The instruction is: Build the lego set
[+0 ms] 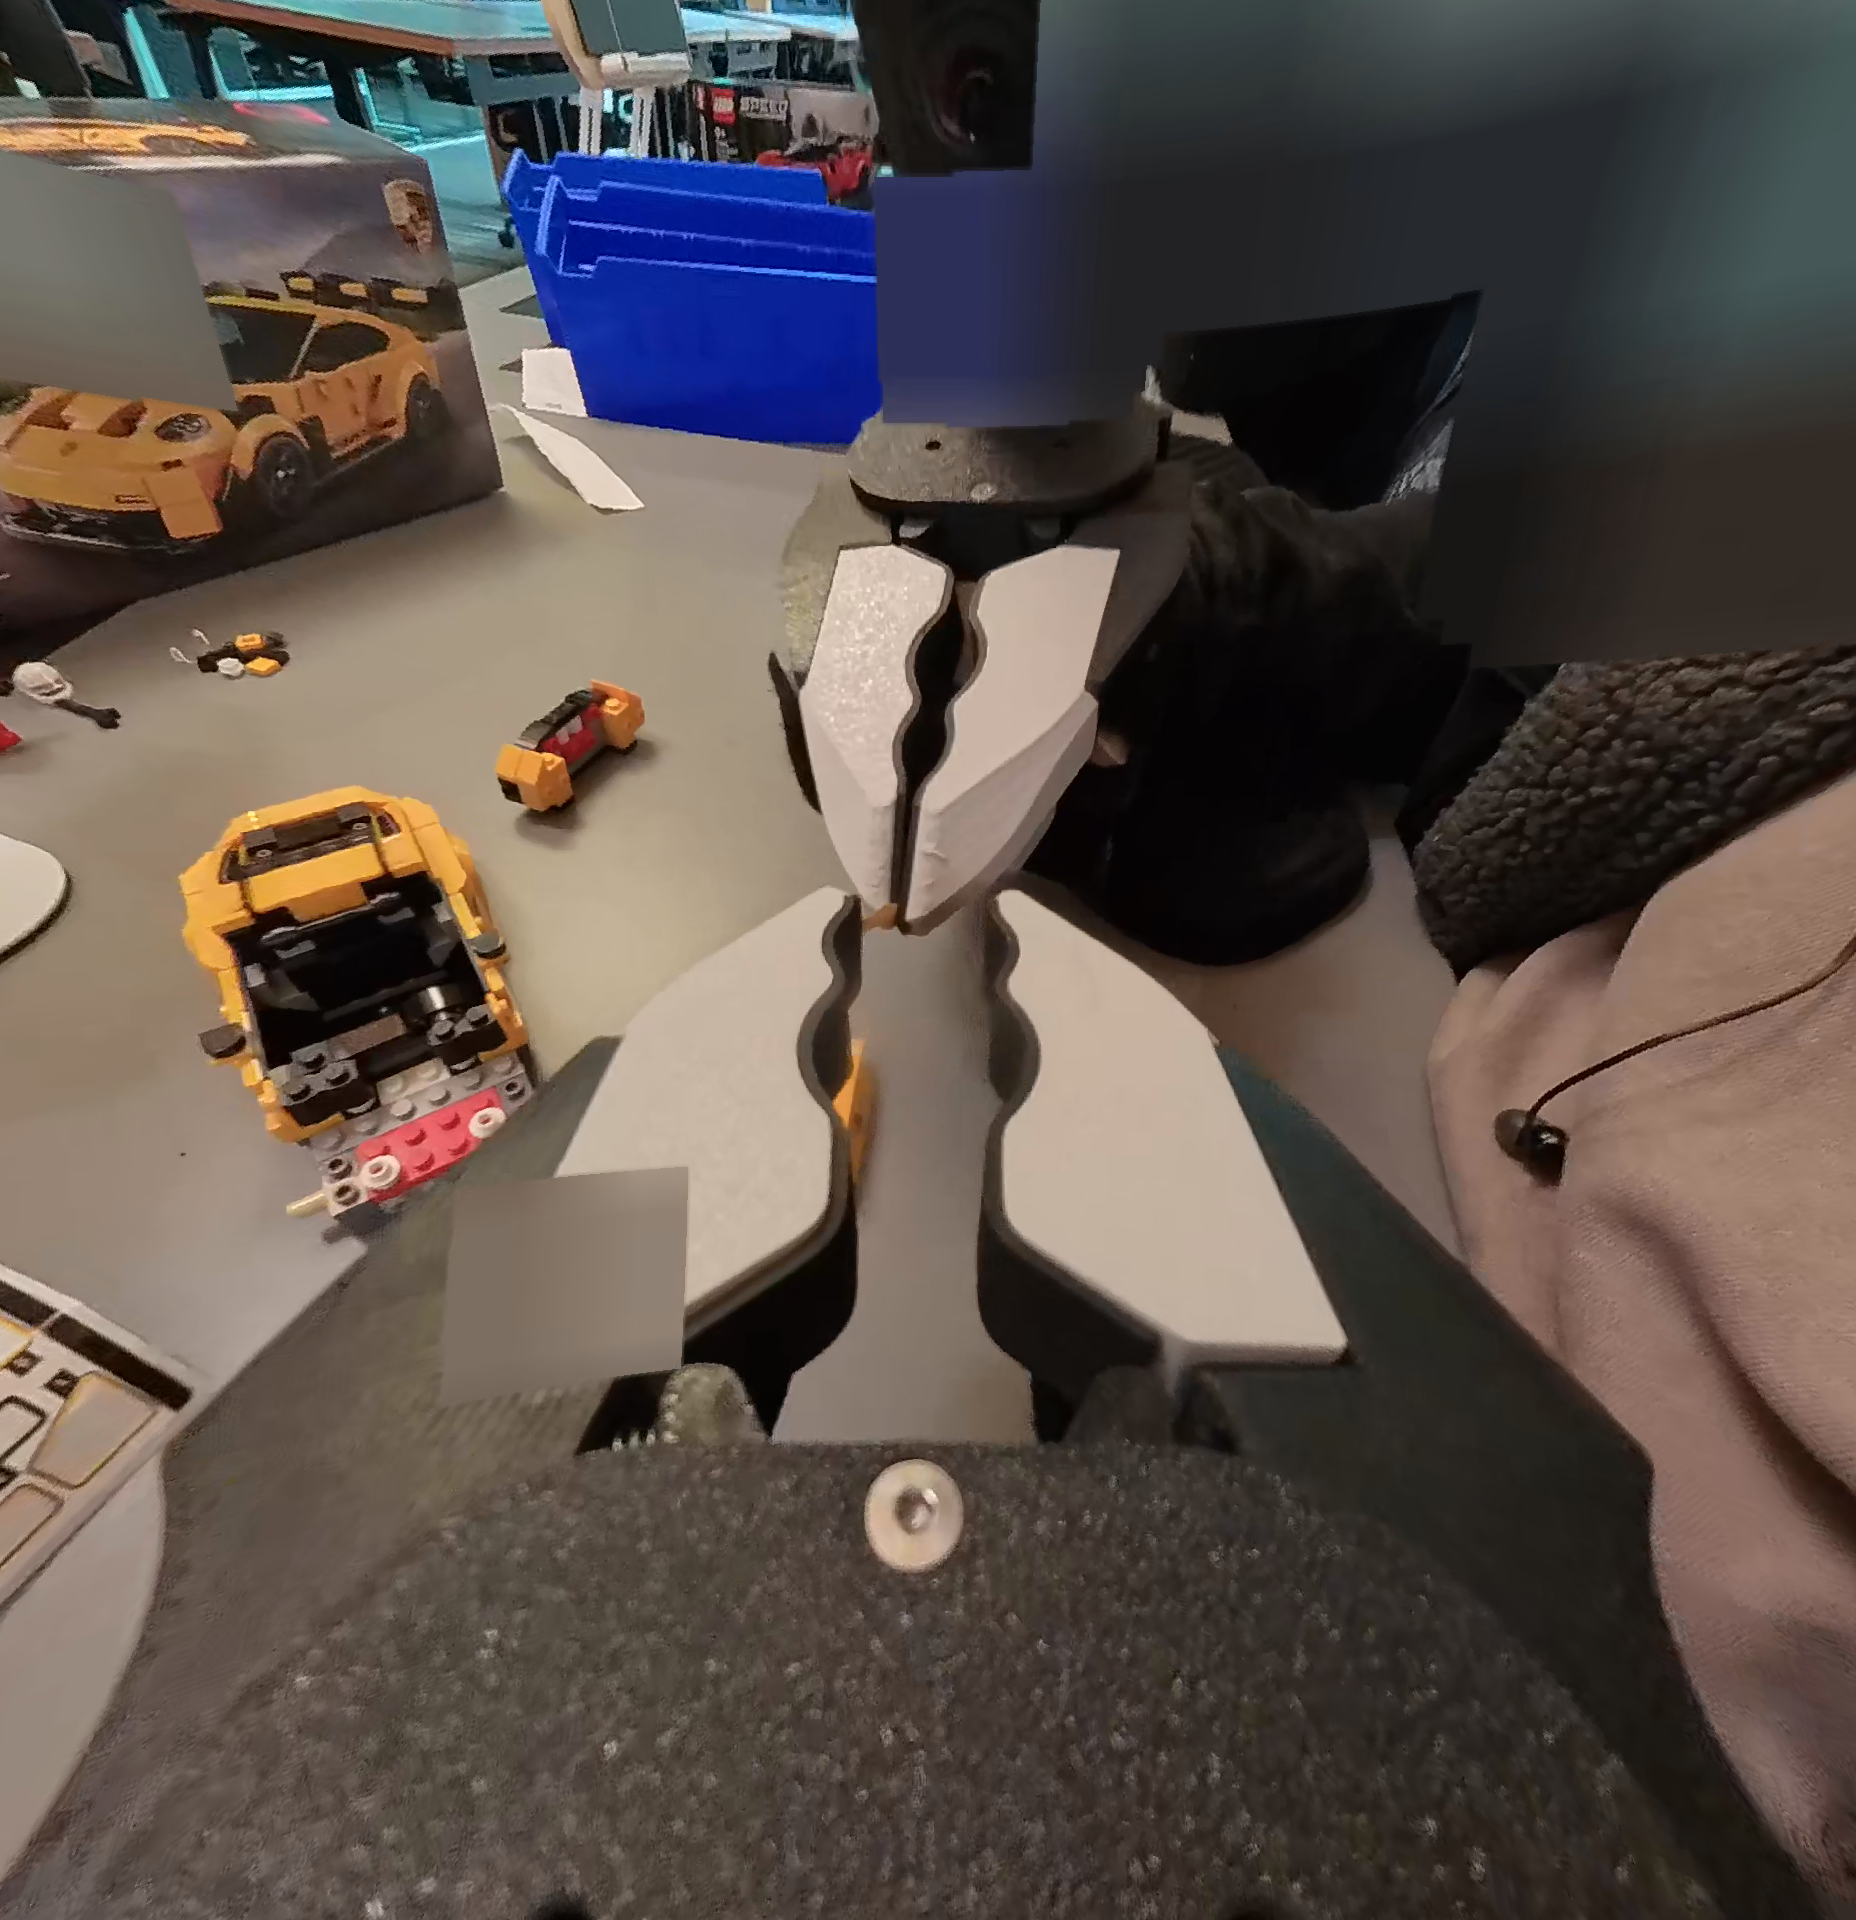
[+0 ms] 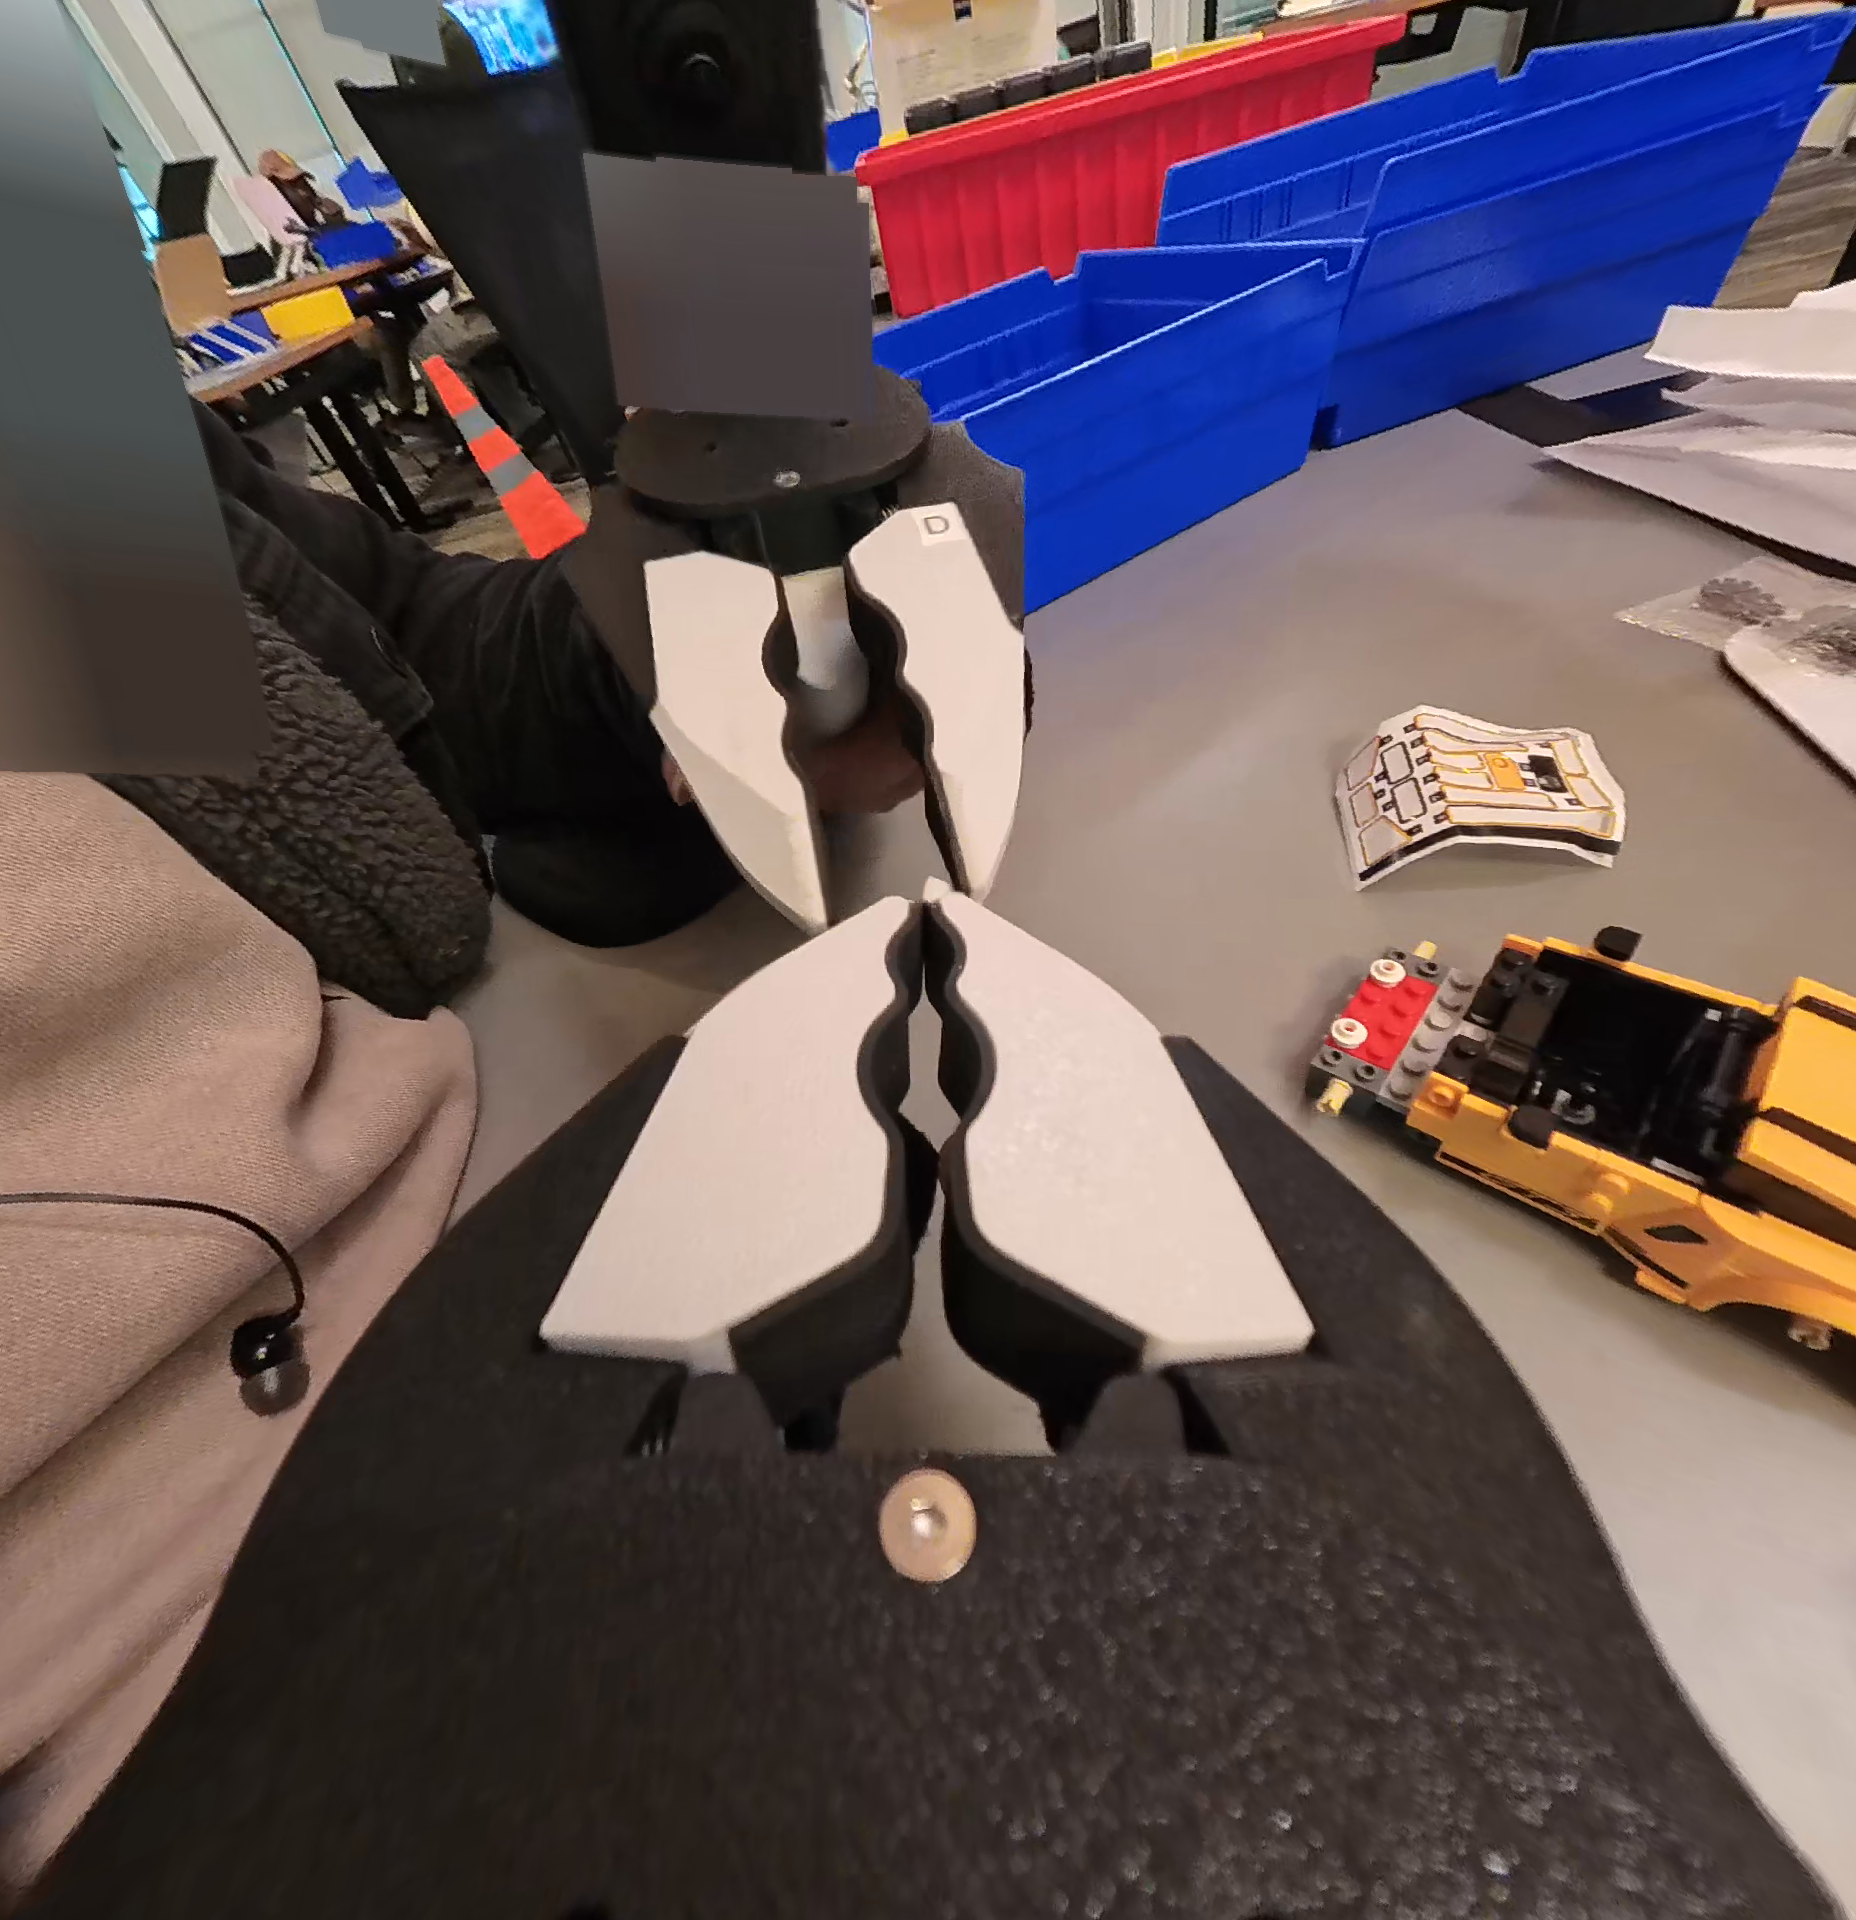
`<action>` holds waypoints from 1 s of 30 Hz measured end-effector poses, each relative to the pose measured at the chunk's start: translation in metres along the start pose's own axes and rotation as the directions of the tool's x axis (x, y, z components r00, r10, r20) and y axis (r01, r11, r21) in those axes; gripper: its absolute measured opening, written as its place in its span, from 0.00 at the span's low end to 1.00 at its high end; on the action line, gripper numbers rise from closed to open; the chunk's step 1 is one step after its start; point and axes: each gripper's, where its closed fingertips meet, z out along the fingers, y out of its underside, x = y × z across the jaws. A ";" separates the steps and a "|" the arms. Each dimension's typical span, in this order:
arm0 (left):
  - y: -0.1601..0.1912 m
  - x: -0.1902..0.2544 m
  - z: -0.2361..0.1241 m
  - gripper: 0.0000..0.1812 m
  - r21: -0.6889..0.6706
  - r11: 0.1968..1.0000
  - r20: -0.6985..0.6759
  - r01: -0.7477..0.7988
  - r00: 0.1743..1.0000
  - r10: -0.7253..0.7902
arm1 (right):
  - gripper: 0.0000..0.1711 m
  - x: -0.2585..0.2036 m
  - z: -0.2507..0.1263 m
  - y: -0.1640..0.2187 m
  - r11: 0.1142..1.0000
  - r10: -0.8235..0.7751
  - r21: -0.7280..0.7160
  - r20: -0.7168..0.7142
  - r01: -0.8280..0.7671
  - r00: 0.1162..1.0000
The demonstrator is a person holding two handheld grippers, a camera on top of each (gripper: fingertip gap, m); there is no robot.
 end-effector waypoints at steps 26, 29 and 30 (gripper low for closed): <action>-0.022 -0.025 -0.014 0.08 -0.047 0.919 0.402 -0.391 0.835 0.376 | 0.00 0.014 -0.006 -0.034 0.774 0.530 0.261 0.233 -0.578 0.815; -0.021 -0.025 -0.014 0.06 -0.051 0.919 0.402 -0.391 0.834 0.378 | 0.00 0.014 -0.006 -0.033 0.777 0.528 0.260 0.224 -0.573 0.819; -0.022 -0.025 -0.014 0.05 -0.051 0.919 0.402 -0.392 0.834 0.378 | 0.00 0.015 -0.006 -0.033 0.777 0.529 0.261 0.223 -0.573 0.819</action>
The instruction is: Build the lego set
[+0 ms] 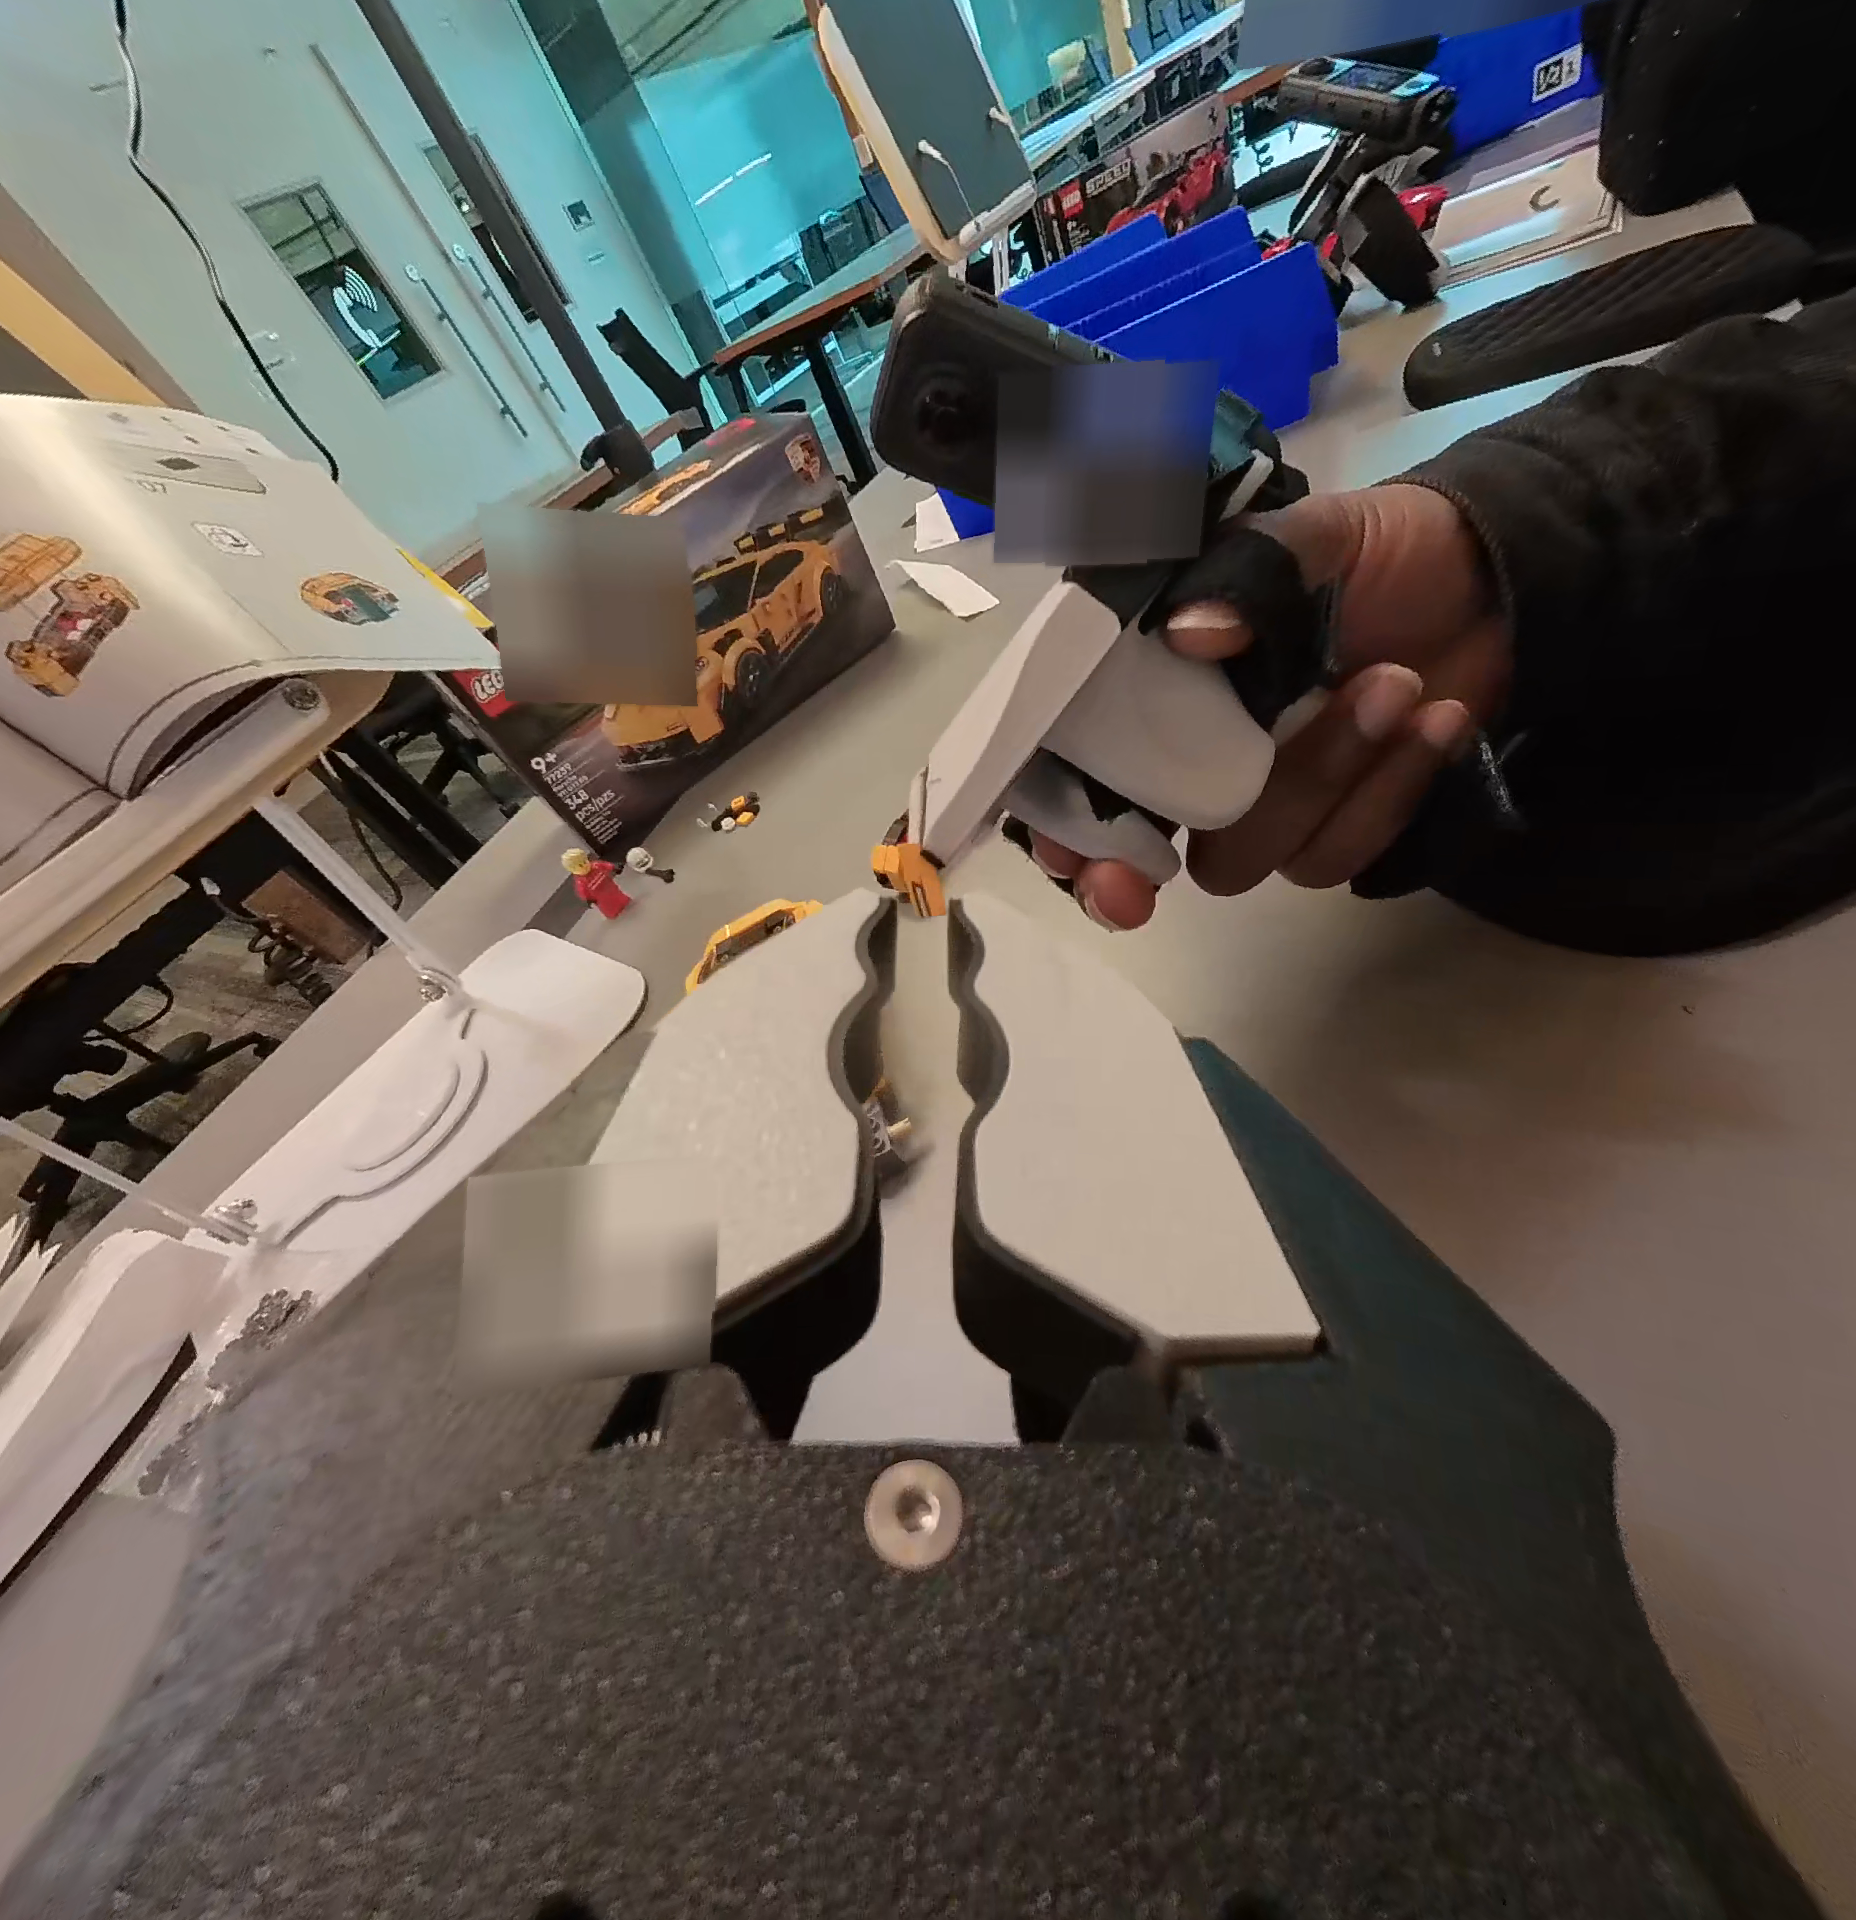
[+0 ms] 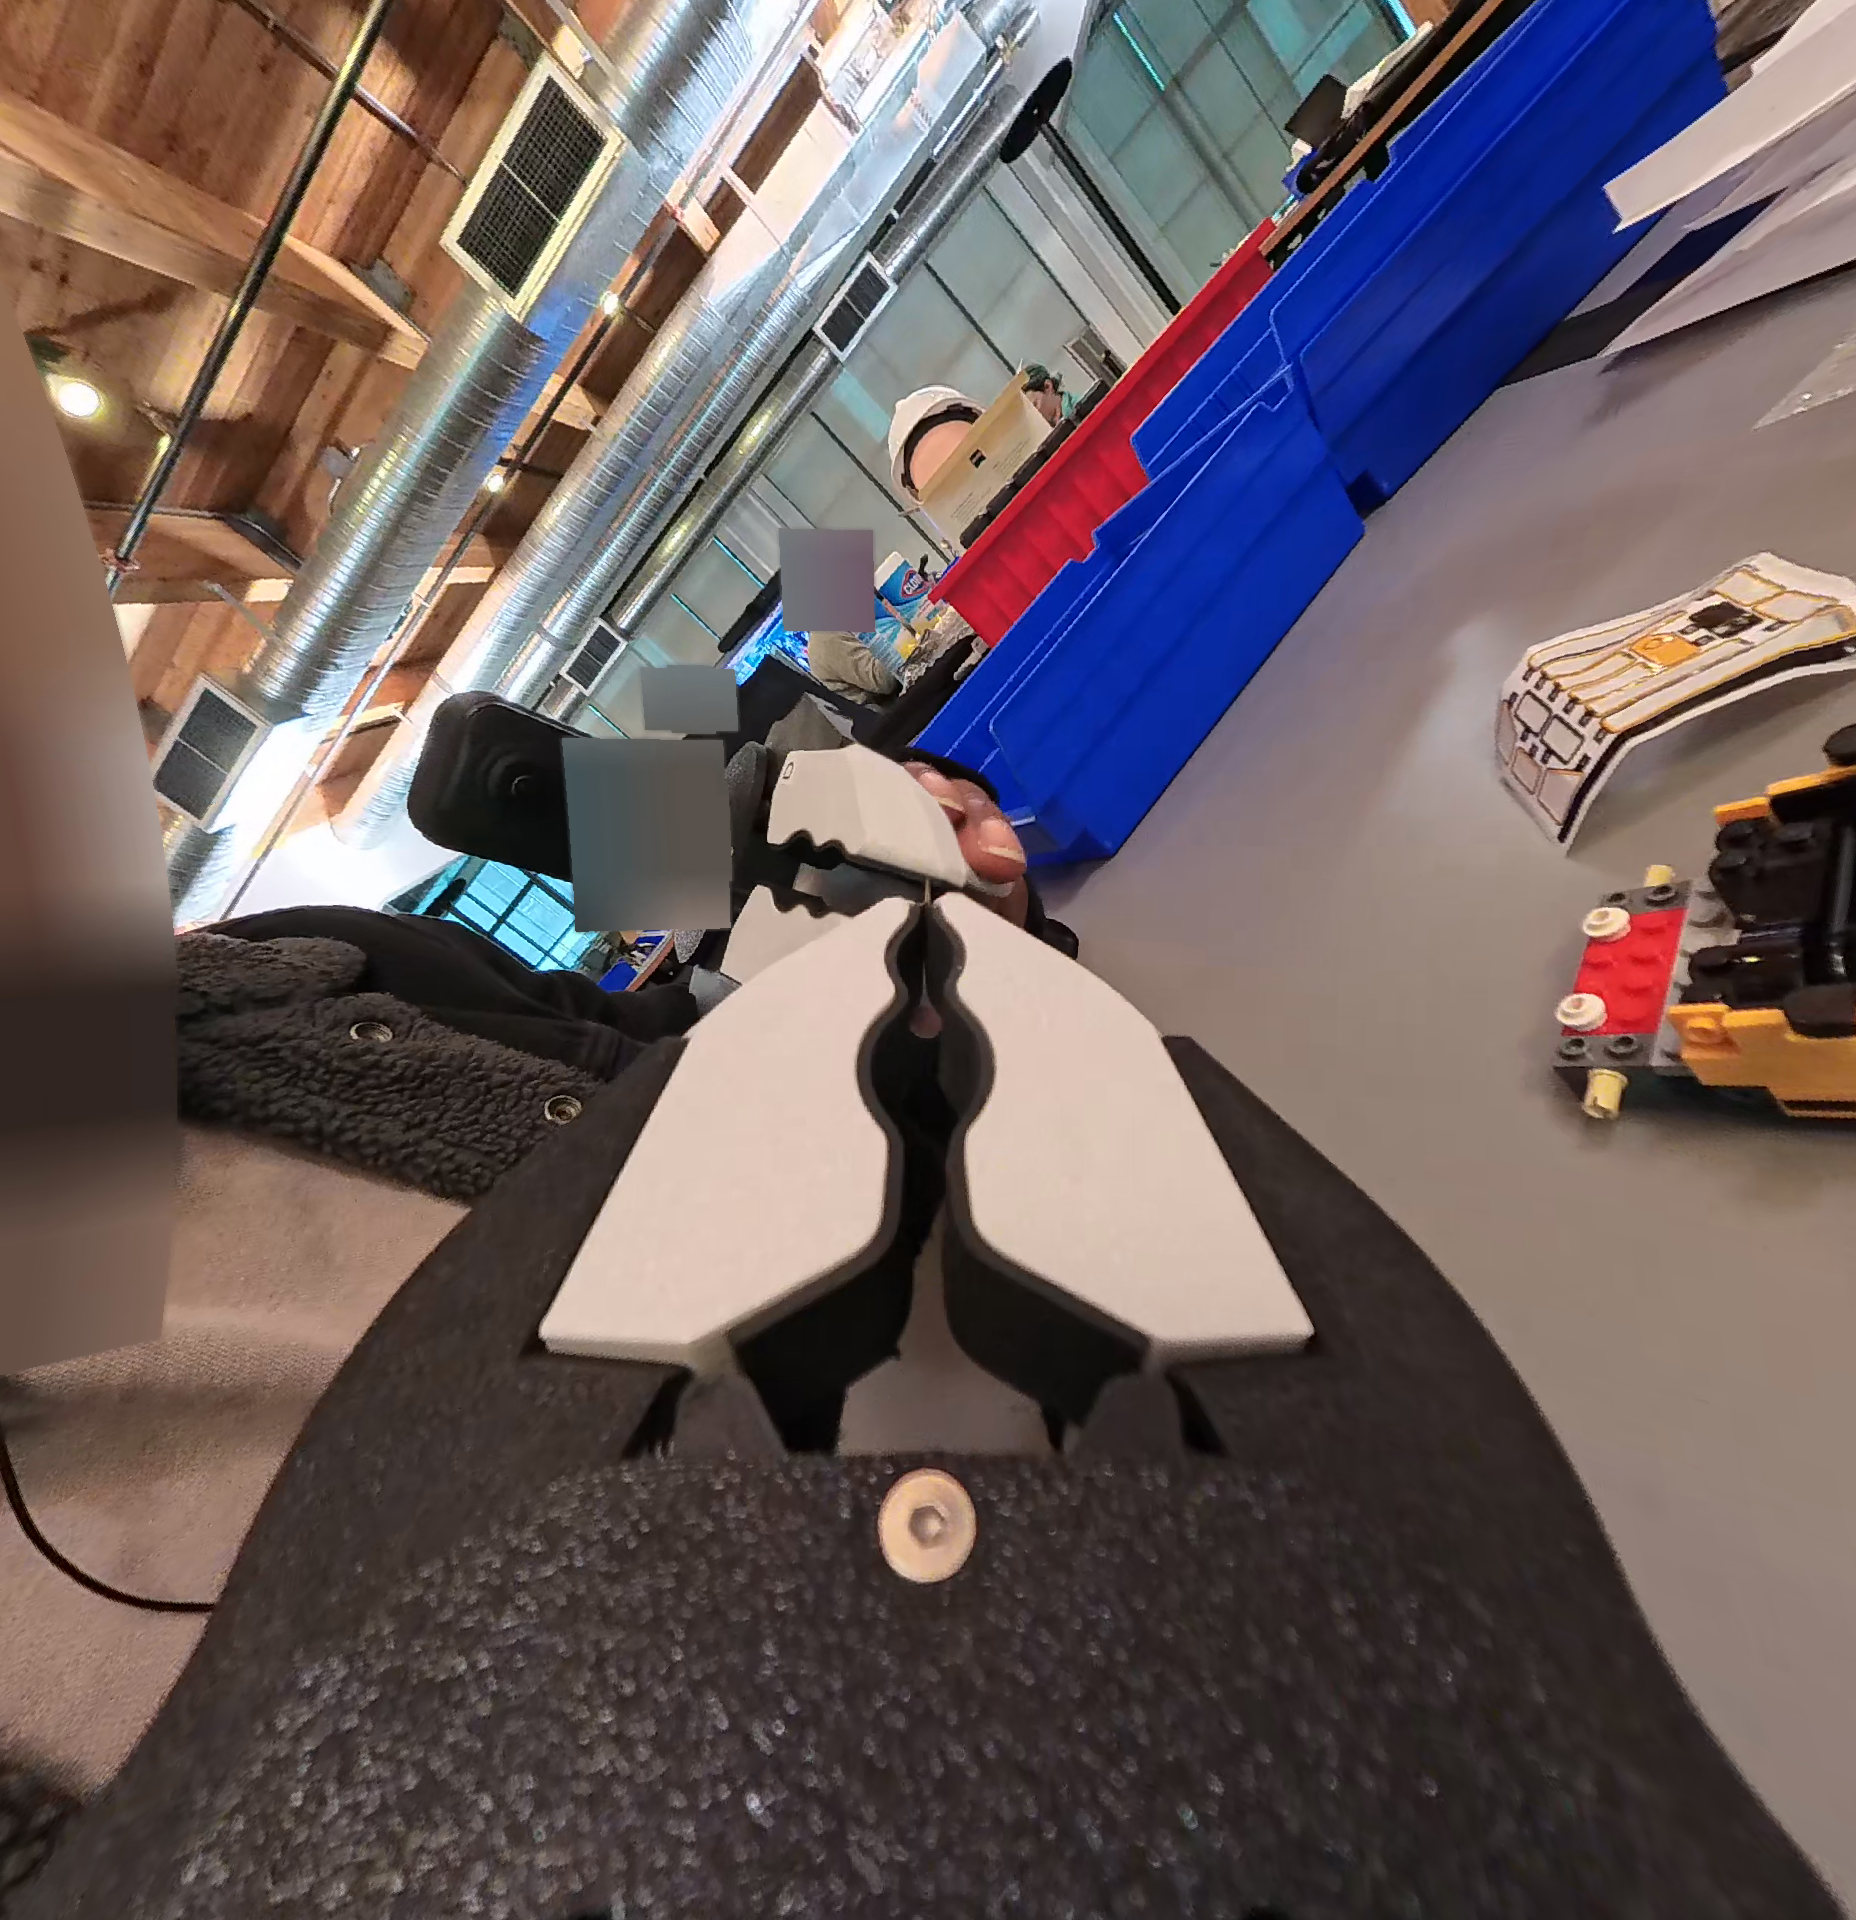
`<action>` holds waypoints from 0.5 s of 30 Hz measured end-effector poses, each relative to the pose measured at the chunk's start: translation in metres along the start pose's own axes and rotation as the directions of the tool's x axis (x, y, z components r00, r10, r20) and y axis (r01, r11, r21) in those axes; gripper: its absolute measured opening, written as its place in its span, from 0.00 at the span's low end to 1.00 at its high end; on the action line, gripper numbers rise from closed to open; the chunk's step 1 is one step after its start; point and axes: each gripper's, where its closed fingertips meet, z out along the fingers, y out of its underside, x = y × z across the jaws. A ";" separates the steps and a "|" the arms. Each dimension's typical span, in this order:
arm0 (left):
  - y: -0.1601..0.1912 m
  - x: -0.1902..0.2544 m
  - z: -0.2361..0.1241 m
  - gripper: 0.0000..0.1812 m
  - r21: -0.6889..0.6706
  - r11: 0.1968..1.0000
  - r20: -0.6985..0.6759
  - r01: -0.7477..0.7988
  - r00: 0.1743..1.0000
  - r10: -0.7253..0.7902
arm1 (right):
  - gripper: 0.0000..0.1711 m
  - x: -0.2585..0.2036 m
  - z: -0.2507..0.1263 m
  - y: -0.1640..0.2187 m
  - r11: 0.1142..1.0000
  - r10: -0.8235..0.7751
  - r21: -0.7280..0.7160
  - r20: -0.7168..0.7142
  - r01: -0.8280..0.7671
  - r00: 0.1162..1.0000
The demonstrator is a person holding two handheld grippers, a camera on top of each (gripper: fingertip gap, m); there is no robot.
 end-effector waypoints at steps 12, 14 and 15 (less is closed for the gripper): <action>0.001 0.000 0.000 0.03 -0.003 1.000 -0.006 0.010 1.000 -0.010 | 0.00 0.001 0.000 0.001 1.000 -0.001 -0.006 0.001 0.001 1.000; 0.000 0.000 0.000 0.03 0.000 1.000 -0.007 0.011 1.000 -0.011 | 0.00 0.000 0.000 0.001 1.000 -0.002 -0.007 0.004 0.002 1.000; 0.000 0.000 0.000 0.03 0.001 1.000 -0.009 0.013 1.000 -0.013 | 0.00 0.000 0.000 0.002 1.000 -0.005 -0.009 0.007 0.005 1.000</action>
